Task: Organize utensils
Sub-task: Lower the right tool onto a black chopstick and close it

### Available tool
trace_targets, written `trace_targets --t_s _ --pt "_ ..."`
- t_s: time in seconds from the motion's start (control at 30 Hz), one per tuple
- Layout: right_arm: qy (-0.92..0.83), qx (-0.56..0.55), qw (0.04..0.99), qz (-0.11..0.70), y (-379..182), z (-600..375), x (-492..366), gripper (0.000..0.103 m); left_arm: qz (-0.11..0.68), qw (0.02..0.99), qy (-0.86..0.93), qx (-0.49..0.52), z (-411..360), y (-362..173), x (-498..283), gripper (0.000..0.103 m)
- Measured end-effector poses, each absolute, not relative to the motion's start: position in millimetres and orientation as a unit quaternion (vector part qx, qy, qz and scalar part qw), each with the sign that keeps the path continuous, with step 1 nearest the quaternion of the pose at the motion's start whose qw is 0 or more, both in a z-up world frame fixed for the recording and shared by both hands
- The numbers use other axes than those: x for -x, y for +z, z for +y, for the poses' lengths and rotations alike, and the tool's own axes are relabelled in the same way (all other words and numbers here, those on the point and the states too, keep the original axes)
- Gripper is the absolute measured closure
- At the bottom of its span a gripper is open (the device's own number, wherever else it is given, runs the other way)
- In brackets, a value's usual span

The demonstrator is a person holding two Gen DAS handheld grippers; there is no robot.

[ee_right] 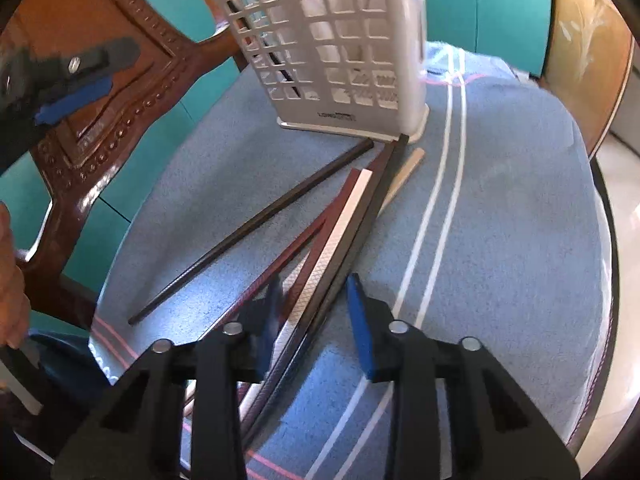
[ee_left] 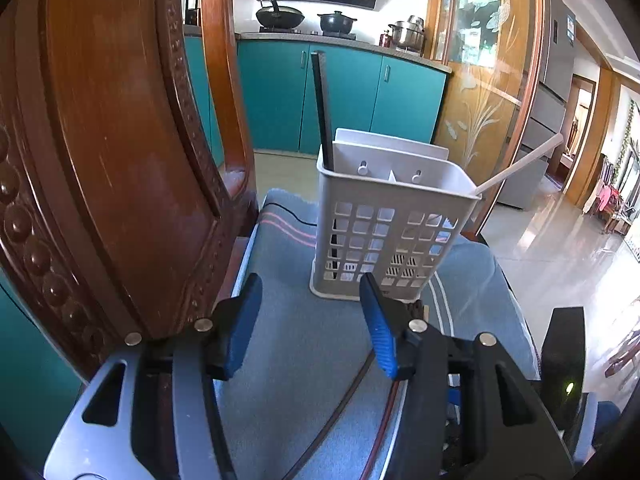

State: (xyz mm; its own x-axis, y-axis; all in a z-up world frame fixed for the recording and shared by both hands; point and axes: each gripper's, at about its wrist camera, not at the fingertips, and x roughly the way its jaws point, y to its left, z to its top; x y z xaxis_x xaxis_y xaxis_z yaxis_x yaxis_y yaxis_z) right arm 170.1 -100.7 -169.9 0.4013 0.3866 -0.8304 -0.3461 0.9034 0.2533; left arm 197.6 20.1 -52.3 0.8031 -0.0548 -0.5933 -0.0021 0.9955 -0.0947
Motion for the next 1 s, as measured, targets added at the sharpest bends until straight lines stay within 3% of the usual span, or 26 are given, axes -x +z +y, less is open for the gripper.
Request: trace_targets --t_s 0.17,0.4,0.57,0.77,0.9,1.0 --pt "0.224 -0.086 0.816 0.526 -174 -129 -177 0.085 0.322 0.946 -0.012 0.039 18 -57 -199 0.05" --pt "0.169 -0.053 0.837 0.519 -166 -158 -171 0.089 0.335 0.942 -0.009 0.032 14 -64 -200 0.048" --pt "0.123 0.016 0.855 0.503 -166 -158 -167 0.089 0.341 0.94 -0.009 0.03 12 -67 -202 0.046" --pt "0.143 0.015 0.859 0.492 -166 -156 -167 0.081 0.348 0.937 -0.007 0.027 12 -71 -203 0.043" --pt "0.14 0.02 0.86 0.49 -167 -152 -170 0.081 0.355 0.934 -0.008 0.031 12 -72 -204 0.043" --pt "0.148 0.011 0.854 0.498 -168 -151 -170 0.098 0.356 0.934 -0.008 0.031 14 -72 -203 0.043"
